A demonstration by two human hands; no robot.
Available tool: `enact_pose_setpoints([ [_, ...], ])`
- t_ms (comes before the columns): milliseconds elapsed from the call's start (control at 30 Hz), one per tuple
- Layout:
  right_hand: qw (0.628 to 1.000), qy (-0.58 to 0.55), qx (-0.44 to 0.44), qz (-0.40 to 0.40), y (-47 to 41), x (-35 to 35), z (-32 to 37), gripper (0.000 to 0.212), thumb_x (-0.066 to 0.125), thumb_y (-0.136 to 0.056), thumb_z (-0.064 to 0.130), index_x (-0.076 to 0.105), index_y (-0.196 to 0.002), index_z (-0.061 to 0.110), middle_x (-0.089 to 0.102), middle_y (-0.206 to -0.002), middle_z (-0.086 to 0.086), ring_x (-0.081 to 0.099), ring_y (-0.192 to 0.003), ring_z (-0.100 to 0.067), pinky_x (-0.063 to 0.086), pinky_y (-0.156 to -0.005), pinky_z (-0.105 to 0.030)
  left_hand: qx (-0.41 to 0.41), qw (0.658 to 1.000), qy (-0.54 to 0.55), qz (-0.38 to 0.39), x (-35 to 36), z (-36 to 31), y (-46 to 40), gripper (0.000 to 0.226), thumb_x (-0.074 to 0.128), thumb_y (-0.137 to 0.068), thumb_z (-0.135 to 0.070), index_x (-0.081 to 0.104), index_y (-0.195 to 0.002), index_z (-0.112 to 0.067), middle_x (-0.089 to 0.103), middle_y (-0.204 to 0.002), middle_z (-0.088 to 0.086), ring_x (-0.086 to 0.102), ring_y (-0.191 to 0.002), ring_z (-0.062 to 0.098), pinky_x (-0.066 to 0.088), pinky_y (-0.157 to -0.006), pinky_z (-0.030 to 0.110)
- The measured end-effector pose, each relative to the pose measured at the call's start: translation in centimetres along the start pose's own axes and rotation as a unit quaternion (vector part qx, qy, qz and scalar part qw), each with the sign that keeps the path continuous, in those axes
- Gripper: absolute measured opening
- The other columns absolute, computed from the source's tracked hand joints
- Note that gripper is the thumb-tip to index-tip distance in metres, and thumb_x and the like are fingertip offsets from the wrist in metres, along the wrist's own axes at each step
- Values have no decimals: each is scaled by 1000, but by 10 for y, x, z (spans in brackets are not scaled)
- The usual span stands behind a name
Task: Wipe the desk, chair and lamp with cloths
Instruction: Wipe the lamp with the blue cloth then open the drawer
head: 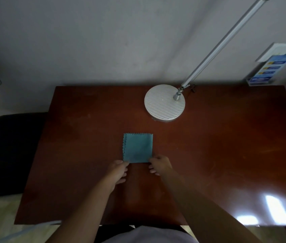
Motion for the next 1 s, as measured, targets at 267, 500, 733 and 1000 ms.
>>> enact_pose_setpoints([
  [267, 979, -186, -67, 54, 50, 19, 12, 11, 56, -93, 15, 63, -84, 17, 70, -81, -1, 68, -73, -14, 56, -62, -27, -79, 962, 243, 97, 34, 26, 42, 65, 46, -94, -62, 55, -125, -5, 69, -112, 13, 64, -103, 27, 53, -86, 40],
  [500, 962, -231, -92, 113, 127, 4, -43, 11, 53, -90, 7, 63, -94, 9, 71, -88, -9, 74, -82, -24, 57, -70, -28, -20, 901, 409, 142, 58, 61, 79, 27, 55, -97, -31, 62, -112, -10, 60, -132, 17, 63, -104, 25, 50, -82, 38],
  [733, 963, -235, -88, 98, 177, -31, -149, 4, 55, -93, 9, 57, -90, 10, 72, -90, -12, 72, -84, -29, 57, -76, -35, -2, 883, 456, 108, 109, 124, 136, 17, 44, -104, -18, 58, -104, -9, 56, -138, 14, 60, -112, 24, 43, -95, 38],
  [1000, 960, -274, -26, 56, 199, -93, -259, 26, 48, -97, 11, 64, -113, -2, 71, -92, -14, 68, -82, -30, 52, -69, -31, 7, 886, 438, 149, 175, 165, 200, 19, 50, -102, -19, 57, -118, -12, 67, -111, 9, 65, -98, 21, 53, -74, 38],
])
Point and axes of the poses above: each hand's wrist, its own y-axis away from the middle knuckle, its own x-axis out of the palm, z = x × y, the point moved 9 cm from there along -y, towards the middle knuckle
